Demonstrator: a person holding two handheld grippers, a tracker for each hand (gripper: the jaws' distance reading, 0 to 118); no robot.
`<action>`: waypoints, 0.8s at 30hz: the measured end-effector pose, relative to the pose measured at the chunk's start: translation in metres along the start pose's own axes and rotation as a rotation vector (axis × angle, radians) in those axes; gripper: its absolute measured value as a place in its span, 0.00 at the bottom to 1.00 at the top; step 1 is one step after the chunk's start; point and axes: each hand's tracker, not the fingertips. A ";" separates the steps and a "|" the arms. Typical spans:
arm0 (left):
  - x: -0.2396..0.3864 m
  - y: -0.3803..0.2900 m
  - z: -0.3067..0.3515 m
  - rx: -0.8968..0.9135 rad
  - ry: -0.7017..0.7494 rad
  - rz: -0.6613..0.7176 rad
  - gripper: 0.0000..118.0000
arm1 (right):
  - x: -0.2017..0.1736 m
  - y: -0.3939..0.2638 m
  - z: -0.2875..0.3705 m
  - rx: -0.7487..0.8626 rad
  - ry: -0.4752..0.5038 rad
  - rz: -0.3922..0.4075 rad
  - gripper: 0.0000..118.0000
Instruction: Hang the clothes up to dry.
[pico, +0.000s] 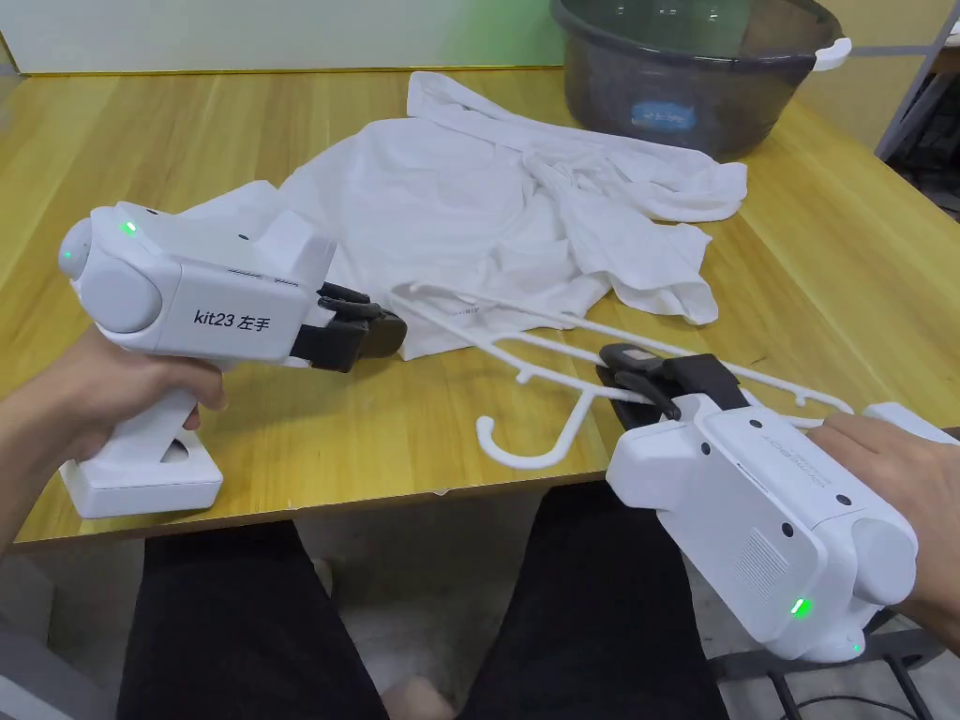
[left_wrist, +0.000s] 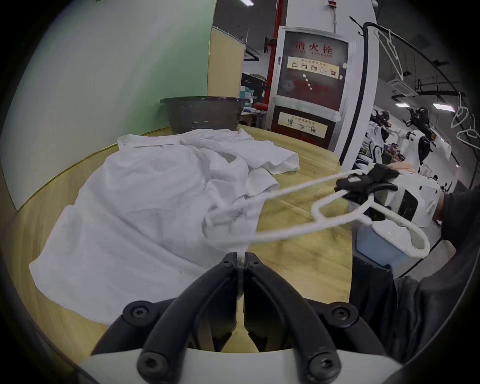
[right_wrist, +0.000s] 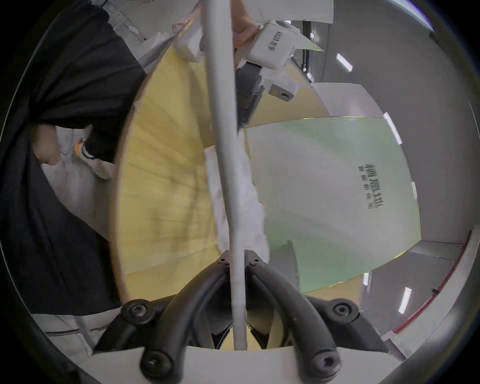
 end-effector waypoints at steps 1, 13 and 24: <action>0.001 0.000 0.001 0.004 0.000 0.004 0.00 | 0.003 0.000 -0.002 -0.007 0.006 -0.025 0.04; 0.001 -0.001 0.004 0.039 0.011 0.013 0.00 | 0.037 0.002 -0.010 0.010 0.259 -0.368 0.04; -0.002 0.004 0.009 0.071 0.013 0.021 0.00 | 0.094 -0.031 -0.039 -0.033 0.642 -0.925 0.04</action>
